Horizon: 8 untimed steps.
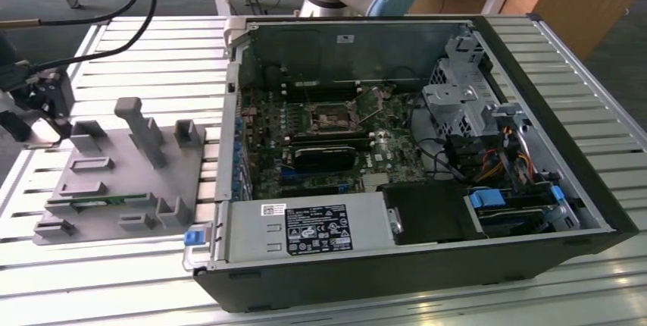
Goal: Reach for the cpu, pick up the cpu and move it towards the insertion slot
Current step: 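Pick up the cpu and move it towards the insertion slot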
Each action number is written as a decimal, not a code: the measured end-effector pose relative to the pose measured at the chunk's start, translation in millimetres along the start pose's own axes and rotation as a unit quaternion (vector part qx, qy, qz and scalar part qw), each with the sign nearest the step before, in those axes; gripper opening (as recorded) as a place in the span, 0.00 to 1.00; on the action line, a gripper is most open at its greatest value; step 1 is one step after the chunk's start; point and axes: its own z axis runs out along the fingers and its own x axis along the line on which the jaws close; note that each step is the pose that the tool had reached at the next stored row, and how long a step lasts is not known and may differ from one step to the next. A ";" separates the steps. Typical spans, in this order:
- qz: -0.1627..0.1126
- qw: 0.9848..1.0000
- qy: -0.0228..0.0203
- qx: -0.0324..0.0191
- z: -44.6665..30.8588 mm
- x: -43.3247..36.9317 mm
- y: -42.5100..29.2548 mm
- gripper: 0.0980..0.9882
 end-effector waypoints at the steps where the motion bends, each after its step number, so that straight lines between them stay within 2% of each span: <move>1: 0.000 1.000 0.000 0.000 -1.1 0.0 0.0 0.50; 8: 0.000 1.000 0.000 0.000 -8.8 0.0 0.4 0.50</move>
